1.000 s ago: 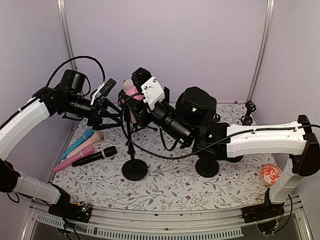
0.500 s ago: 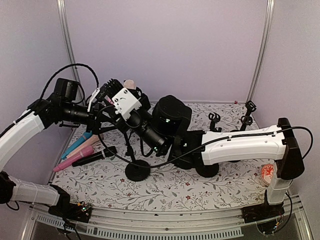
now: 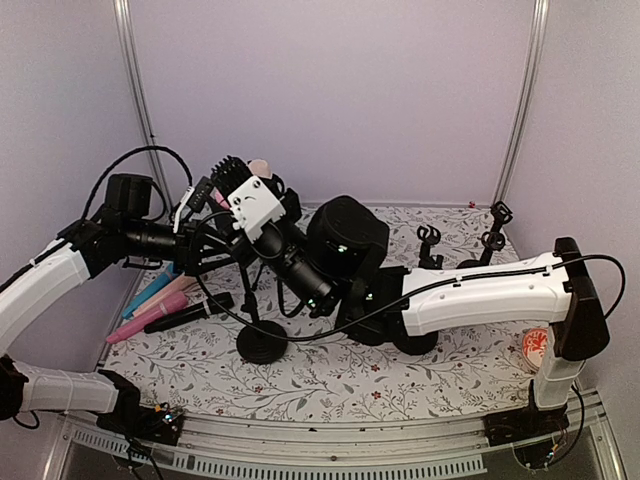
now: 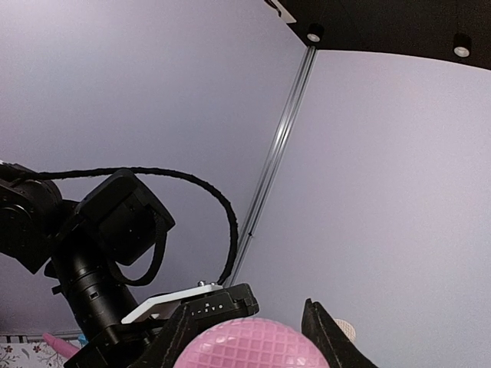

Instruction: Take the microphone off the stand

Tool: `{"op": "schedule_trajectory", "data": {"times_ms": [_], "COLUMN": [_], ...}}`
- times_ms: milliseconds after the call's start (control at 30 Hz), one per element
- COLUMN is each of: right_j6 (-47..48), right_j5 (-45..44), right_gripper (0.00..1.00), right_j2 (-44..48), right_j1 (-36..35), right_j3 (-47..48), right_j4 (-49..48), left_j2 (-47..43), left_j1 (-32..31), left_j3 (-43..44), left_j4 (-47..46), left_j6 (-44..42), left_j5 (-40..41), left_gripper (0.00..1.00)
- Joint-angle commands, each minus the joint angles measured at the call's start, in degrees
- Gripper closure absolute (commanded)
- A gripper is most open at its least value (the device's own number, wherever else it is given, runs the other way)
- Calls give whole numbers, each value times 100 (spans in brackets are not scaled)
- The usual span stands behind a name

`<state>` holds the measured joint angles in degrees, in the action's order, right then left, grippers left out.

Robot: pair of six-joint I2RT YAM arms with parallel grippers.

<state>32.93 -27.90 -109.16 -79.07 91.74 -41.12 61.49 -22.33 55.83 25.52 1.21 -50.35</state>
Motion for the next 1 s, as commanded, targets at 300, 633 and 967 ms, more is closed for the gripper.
{"op": "schedule_trajectory", "data": {"times_ms": [300, 633, 967], "right_j6": [-182, -135, 144], "right_j5": [294, 267, -44], "right_gripper": [100, 100, 100], "right_j2": [108, 357, 1248], "right_j1": [-156, -247, -468], "right_j3": [46, -383, -1439], "right_j4": [-1422, -1637, -2431], "left_j2": [161, 163, 146], "left_j1": [227, 463, 600], "left_j3": [15, -48, -289], "left_j4": [-767, -868, -994], "left_j6": [758, 763, 879], "left_j5": [-449, -335, -30], "left_gripper": [62, 100, 100]}}
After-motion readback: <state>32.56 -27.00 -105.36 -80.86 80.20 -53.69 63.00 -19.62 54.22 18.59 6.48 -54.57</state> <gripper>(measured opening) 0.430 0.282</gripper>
